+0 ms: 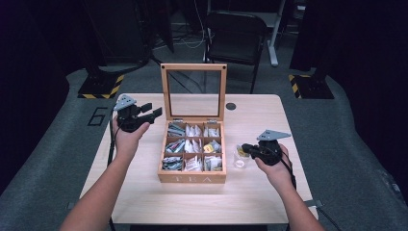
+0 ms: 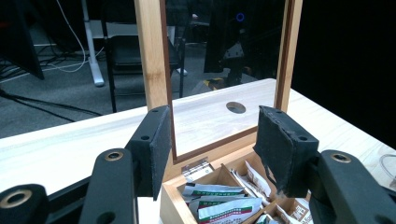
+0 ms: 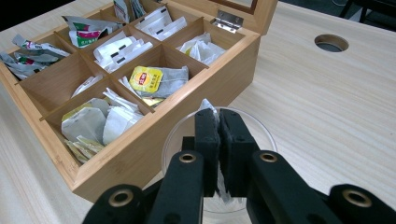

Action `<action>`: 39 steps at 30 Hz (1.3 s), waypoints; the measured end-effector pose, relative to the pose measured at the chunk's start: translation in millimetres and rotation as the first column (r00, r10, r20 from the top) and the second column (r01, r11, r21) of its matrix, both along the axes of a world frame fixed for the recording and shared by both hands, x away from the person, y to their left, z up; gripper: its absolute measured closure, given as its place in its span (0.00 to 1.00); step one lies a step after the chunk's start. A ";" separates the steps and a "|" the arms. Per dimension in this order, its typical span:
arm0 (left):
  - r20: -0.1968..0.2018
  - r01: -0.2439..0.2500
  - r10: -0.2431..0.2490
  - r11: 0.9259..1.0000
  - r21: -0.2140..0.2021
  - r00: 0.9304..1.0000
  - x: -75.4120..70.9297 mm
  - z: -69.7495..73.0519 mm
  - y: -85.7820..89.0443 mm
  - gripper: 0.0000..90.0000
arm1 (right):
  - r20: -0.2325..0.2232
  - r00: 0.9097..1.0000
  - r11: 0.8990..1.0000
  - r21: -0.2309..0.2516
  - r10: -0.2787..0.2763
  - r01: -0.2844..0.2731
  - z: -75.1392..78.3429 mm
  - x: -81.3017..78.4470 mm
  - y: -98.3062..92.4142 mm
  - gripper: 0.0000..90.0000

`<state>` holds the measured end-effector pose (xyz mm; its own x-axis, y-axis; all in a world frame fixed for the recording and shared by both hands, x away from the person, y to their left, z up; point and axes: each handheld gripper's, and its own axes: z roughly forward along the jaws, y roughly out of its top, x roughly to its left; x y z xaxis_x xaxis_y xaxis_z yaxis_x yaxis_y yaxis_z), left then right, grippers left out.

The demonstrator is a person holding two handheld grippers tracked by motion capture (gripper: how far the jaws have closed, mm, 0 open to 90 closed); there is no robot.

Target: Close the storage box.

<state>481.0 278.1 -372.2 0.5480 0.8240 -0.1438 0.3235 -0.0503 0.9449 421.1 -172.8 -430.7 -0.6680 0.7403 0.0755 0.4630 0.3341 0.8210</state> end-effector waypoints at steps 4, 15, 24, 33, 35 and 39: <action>0.000 0.000 0.000 1.000 0.000 1.000 -0.2 0.1 0.0 0.50 | -0.006 1.000 1.000 -0.006 0.001 -0.001 -2.7 0.7 -0.1 0.96; 0.002 0.001 -0.001 1.000 0.001 1.000 -0.1 0.1 0.7 0.50 | -0.028 1.000 1.000 -0.020 -0.003 0.002 -8.5 2.2 0.6 0.94; -0.005 -0.009 0.009 1.000 -0.007 1.000 -0.3 -5.6 3.6 0.50 | -0.026 1.000 1.000 -0.015 -0.003 0.002 -9.1 2.9 -0.2 0.88; -0.012 -0.017 0.017 1.000 -0.021 1.000 0.5 -9.5 8.3 0.50 | 0.005 1.000 0.999 -0.041 0.015 -0.015 0.1 5.0 6.7 0.71; -0.021 -0.019 0.018 0.999 -0.031 1.000 0.4 -9.7 8.1 0.50 | 0.010 1.000 0.998 -0.054 0.020 -0.019 3.5 6.1 10.2 0.68; -0.020 -0.022 0.021 0.999 -0.032 1.000 0.4 -9.1 9.1 0.51 | 0.029 0.999 0.998 -0.060 0.032 -0.031 12.9 8.4 17.2 0.63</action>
<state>481.4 287.2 -381.3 0.5270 0.8303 -0.1811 0.3425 -0.0125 0.9394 429.5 -155.6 -417.8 -0.6924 0.7214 0.0113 0.4270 0.3970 0.8124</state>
